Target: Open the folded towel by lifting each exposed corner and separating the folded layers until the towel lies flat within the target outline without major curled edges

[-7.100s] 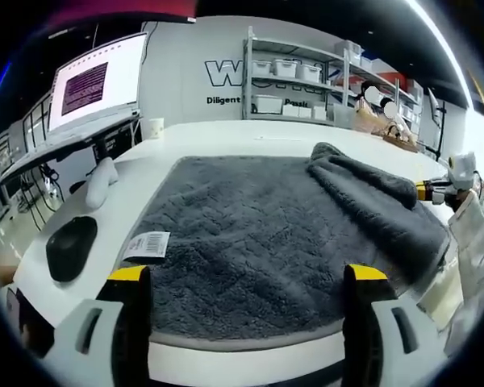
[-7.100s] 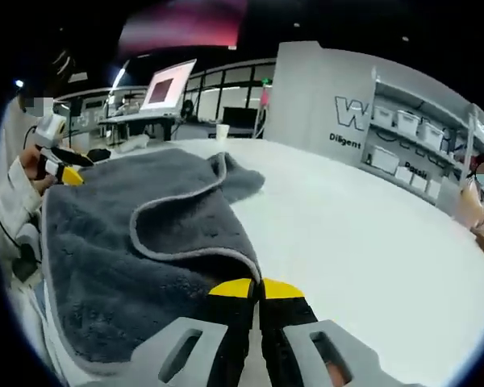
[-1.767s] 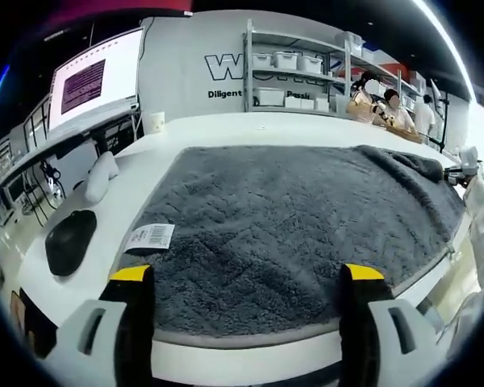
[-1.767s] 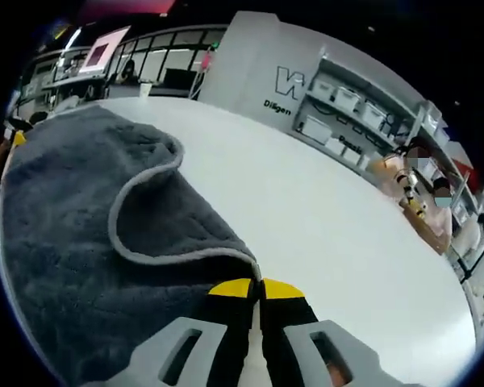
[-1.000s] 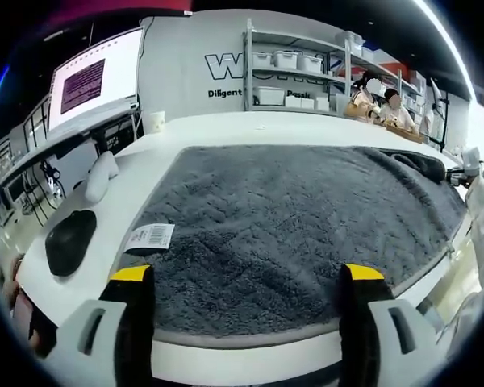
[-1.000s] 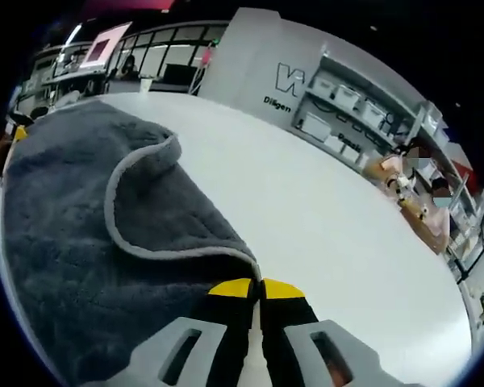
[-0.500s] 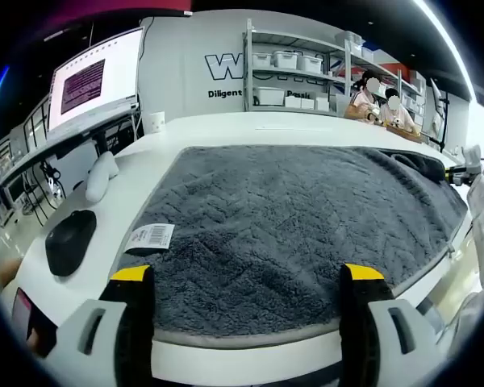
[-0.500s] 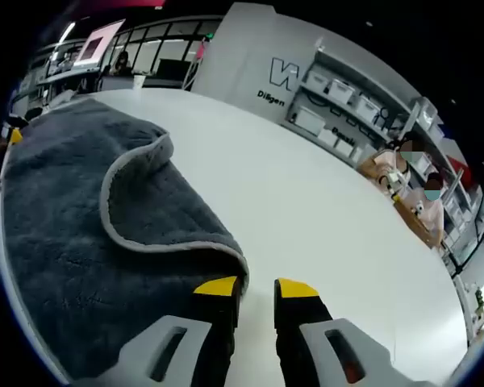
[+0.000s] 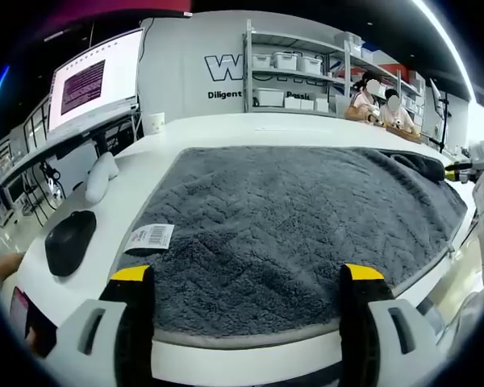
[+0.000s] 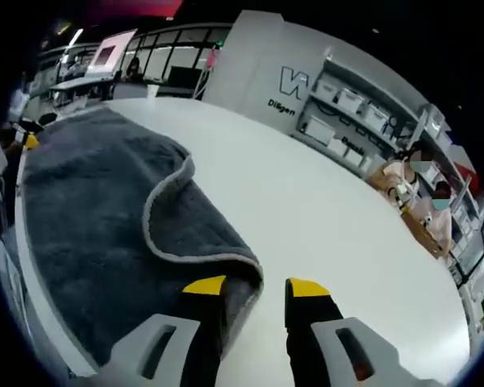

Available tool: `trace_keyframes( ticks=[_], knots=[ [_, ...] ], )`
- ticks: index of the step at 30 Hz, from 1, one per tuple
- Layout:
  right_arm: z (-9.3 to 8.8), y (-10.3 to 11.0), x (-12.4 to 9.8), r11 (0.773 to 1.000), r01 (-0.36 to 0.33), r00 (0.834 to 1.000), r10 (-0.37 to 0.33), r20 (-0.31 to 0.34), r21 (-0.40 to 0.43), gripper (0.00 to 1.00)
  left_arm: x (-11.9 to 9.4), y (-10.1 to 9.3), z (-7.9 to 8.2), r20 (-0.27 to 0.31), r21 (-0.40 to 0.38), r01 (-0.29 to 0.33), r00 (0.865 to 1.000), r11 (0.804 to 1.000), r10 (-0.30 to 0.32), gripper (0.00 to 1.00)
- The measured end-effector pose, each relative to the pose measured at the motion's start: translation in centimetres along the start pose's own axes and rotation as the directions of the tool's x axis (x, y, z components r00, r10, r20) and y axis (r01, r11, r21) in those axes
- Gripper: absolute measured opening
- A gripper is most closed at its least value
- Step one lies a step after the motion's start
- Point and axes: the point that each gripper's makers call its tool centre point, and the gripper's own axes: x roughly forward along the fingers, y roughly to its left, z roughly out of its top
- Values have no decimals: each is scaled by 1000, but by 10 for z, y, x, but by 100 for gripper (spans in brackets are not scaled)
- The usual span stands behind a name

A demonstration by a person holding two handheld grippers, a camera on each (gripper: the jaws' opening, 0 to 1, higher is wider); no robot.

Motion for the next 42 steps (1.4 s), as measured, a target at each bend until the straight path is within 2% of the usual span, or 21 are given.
trace_keyframes(
  ticks=[5, 10, 18, 26, 32, 35, 42],
  knots=[
    [15, 19, -3, 998, -62, 998, 63, 31, -25, 22, 0, 0, 0, 2, 0, 1, 1000, 1000, -1, 94],
    [26, 40, -6, 989, -139, 988, 142, 55, -45, 21, -1, 0, -1, 3, 0, 2, 1000, 1000, -2, 94],
    [35, 57, -10, 980, -189, 978, 194, 71, -64, 20, -1, 0, -1, 5, 1, 3, 1000, 1000, -3, 94],
    [41, 68, 0, 973, -221, 971, 226, 73, -71, 18, -1, 0, 0, 7, 0, 2, 1000, 1000, -2, 94],
    [51, 78, -2, 965, -252, 960, 258, 108, -68, 17, 0, 0, 0, 4, 1, 3, 1000, 1000, -3, 94],
    [52, 79, 1, 966, -246, 962, 253, 105, -75, 16, 0, 0, 0, 3, 1, 3, 1000, 1000, -3, 94],
    [50, 79, 11, 968, -235, 966, 243, 88, -86, 6, 0, 0, 0, 5, 1, 3, 1000, 1000, -3, 94]
  ],
)
